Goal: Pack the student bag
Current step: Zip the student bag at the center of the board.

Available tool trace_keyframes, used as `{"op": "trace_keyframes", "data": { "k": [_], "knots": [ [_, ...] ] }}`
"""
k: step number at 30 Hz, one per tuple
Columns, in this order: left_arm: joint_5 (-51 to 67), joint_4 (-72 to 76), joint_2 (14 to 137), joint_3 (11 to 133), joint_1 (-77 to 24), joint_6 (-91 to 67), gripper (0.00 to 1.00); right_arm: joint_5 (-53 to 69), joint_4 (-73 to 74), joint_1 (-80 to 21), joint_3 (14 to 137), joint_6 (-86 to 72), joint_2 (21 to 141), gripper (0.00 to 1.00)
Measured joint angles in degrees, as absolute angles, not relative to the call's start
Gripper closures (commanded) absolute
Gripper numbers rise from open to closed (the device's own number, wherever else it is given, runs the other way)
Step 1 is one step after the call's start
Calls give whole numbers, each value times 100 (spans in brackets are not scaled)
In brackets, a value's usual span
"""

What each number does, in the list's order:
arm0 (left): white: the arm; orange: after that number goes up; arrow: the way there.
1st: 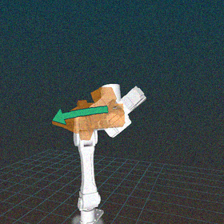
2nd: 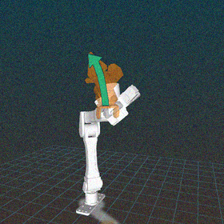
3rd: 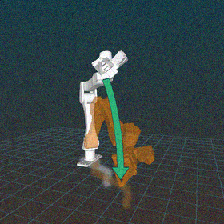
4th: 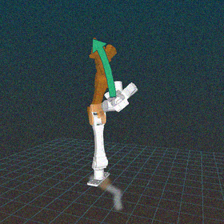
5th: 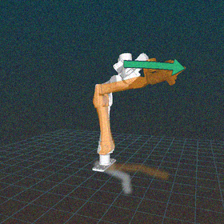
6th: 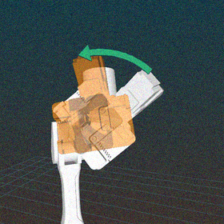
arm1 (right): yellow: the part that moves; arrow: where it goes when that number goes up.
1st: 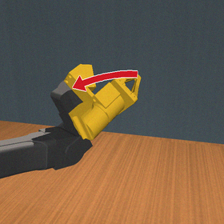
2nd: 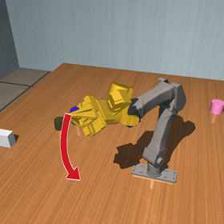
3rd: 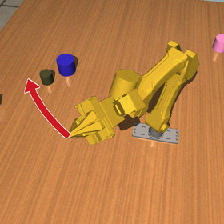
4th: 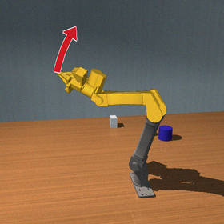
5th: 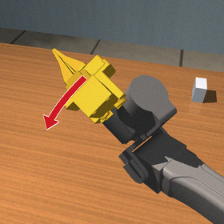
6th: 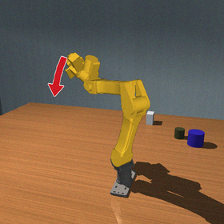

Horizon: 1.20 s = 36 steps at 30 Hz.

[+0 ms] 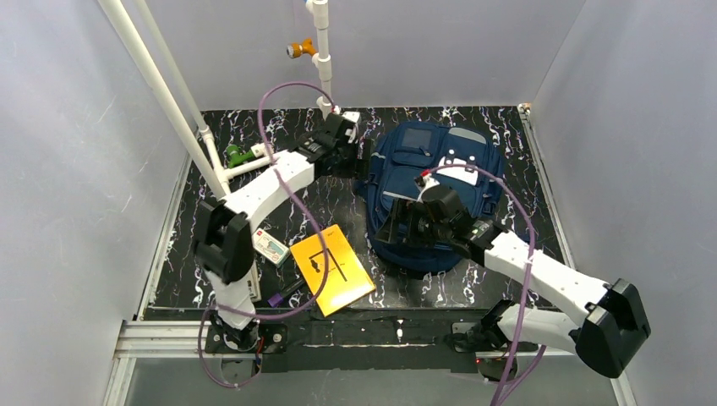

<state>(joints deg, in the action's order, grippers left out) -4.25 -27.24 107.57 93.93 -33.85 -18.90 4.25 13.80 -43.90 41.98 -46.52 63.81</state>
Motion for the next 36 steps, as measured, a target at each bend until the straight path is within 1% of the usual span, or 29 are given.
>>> {"op": "trace_keyframes", "data": {
  "k": [3,5,9,12,14,17,20,23,26,28,30,33,34,36],
  "knots": [
    [89,-2545,9839,8602,-3450,-2121,14,89,2130,-4351,4921,-3874,6322,2],
    [521,-2294,9332,8132,-3516,-2285,13,-290,2515,-4311,5413,-3411,6302,2],
    [1046,-1754,8691,7338,-3887,-2412,13,-1035,2945,-3994,5745,-2856,6106,2],
    [996,-1496,8611,7070,-4536,-2399,16,-1313,3212,-3175,5712,-2635,5905,2],
    [862,-1391,8689,7035,-5063,-2451,15,-1282,3227,-2143,5572,-2519,5741,2],
    [526,-1339,8844,7035,-5454,-2753,14,-672,3157,-886,5308,-2477,5614,2],
    [54,-1337,9139,7072,-5417,-3015,15,161,2982,134,4976,-2484,5701,2],
    [14,-1352,9649,7352,-5325,-3159,22,816,2832,808,4676,-2510,5957,2],
    [207,-1140,10001,7557,-5288,-3361,23,1326,2661,1227,4499,-2681,6139,5],
    [263,-1039,10012,7537,-5288,-3538,23,1730,2344,1496,4399,-2939,6237,7],
    [290,-875,10009,7533,-5288,-3806,21,2167,1863,1772,4215,-3330,6351,11],
    [296,-454,10005,7367,-5288,-4222,21,2630,1269,2018,3942,-3887,6584,26],
    [281,-340,10005,7303,-5275,-4364,22,2751,1094,2064,3854,-4066,6678,31],
    [242,-252,10005,7255,-5245,-4556,26,2891,869,2126,3730,-4394,6803,35]
  ]
}}
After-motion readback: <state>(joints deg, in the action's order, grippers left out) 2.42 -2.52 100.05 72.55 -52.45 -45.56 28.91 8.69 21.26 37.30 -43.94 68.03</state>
